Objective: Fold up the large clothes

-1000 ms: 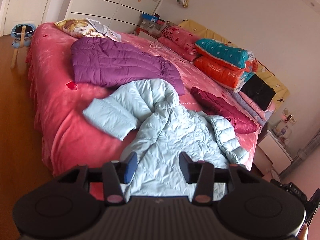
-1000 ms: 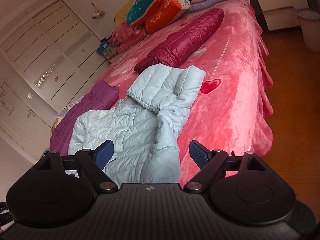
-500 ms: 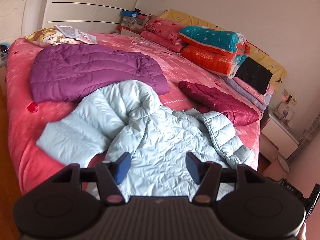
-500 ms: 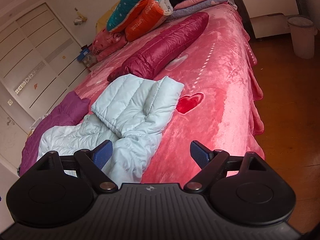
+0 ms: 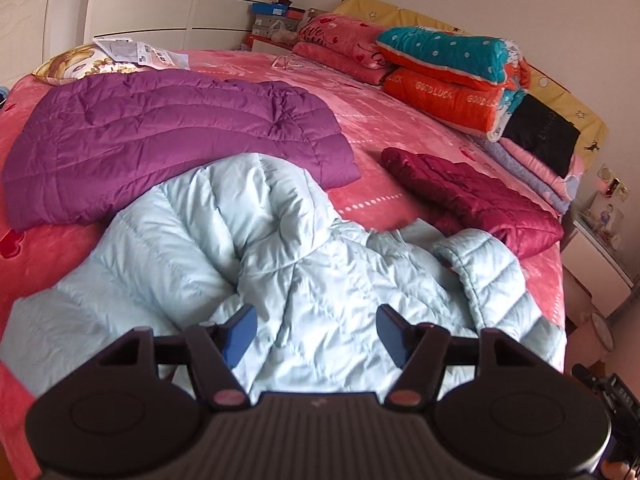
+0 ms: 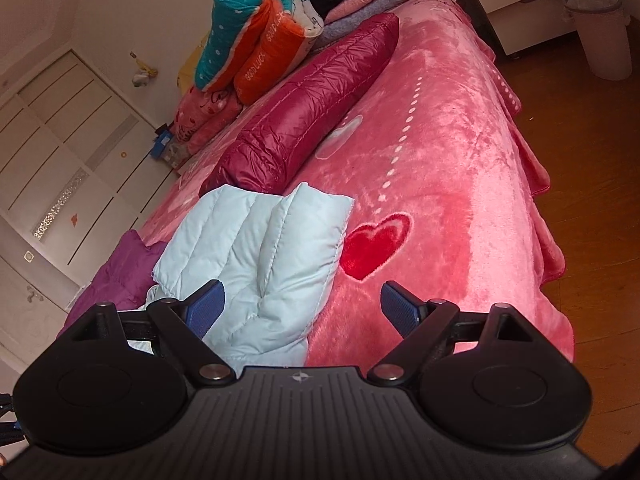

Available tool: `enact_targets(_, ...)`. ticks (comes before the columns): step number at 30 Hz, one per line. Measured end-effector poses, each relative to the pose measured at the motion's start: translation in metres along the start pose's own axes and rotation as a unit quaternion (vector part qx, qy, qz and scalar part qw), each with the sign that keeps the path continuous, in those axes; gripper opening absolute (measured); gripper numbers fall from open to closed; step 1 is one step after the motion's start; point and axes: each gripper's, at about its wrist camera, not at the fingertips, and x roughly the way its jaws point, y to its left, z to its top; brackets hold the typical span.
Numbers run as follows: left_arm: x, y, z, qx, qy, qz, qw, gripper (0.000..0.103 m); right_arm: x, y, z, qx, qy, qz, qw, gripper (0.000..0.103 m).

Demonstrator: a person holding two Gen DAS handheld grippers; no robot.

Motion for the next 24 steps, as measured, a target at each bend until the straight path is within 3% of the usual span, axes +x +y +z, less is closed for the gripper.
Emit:
enact_targets(5, 0.037, -0.002, 0.016, -0.008, 0.005, 0.011, 0.9999, 0.065, 0.021, 0.001, 0.008, 0.026, 0.001, 0.019, 0.999, 0.103)
enact_targets(14, 0.1, -0.001, 0.037, -0.014, 0.02, 0.04, 0.9989, 0.065, 0.058, 0.012, 0.011, 0.015, 0.024, 0.007, 1.0, 0.103)
enact_targets(24, 0.143, 0.01, 0.044, -0.05, 0.035, 0.063, 0.9962, 0.065, 0.08, 0.021, 0.015, -0.016, 0.026, 0.012, 0.999, 0.103)
